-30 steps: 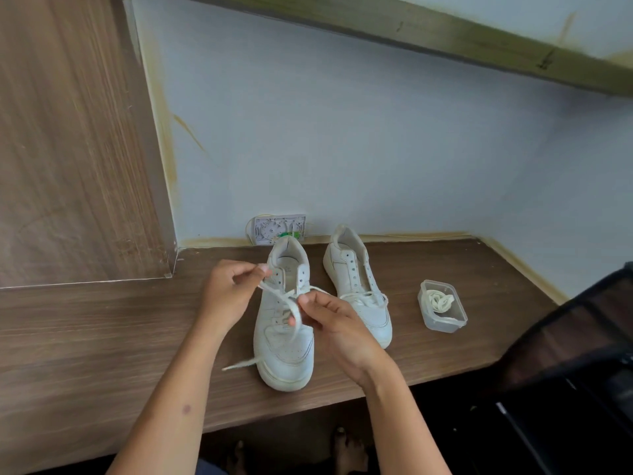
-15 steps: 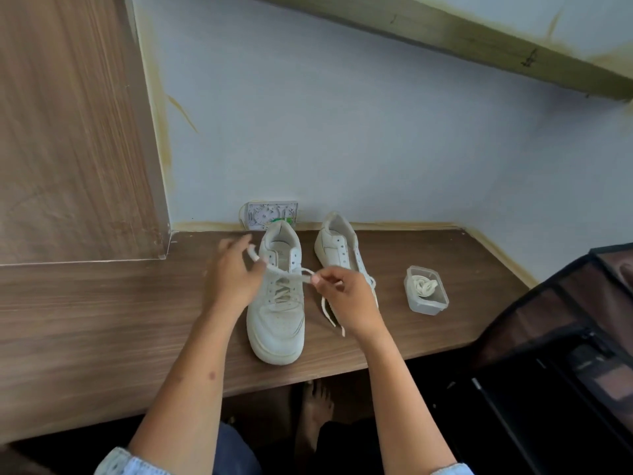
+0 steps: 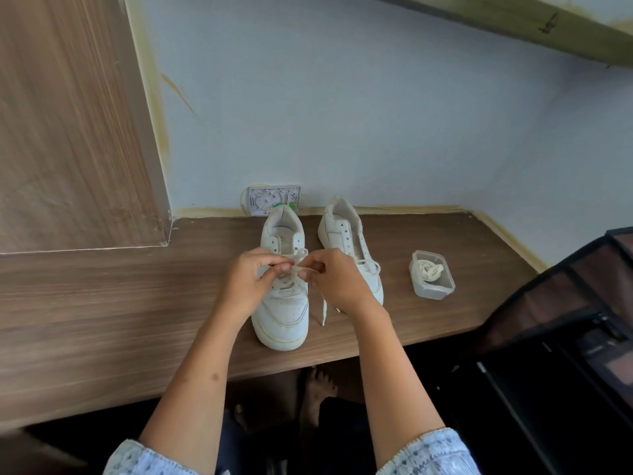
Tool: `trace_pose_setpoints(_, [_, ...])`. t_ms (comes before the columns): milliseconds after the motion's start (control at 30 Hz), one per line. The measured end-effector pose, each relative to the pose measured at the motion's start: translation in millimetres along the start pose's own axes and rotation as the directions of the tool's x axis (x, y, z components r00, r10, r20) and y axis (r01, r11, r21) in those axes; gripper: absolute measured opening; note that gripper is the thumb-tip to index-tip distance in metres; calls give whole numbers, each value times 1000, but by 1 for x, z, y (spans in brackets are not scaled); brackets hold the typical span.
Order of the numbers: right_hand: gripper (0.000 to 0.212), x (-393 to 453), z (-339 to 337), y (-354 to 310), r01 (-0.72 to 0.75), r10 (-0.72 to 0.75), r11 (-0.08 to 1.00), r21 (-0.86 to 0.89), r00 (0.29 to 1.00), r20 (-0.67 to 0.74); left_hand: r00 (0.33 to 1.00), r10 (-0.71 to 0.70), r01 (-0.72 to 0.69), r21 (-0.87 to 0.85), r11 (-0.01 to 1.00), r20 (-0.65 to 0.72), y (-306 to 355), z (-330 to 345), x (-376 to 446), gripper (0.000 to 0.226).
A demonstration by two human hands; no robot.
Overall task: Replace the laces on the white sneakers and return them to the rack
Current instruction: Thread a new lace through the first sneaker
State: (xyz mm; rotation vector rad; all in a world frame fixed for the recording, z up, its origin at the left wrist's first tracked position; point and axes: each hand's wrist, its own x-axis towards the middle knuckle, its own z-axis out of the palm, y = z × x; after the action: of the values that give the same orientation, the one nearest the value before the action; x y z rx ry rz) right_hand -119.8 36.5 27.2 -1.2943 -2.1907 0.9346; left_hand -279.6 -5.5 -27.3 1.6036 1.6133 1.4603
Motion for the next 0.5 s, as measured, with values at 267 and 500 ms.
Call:
trace_pose_setpoints(267, [13,5,-11,3,-60,56,997,-45,994,-91,928,145,-45,282,958,-343,-21,-17,2,10])
trace_pose_setpoints(500, [33,7,-9,10,-42,26,994,-96,987,-157,897,116,37,333,942,-427,-53,-11,-25,11])
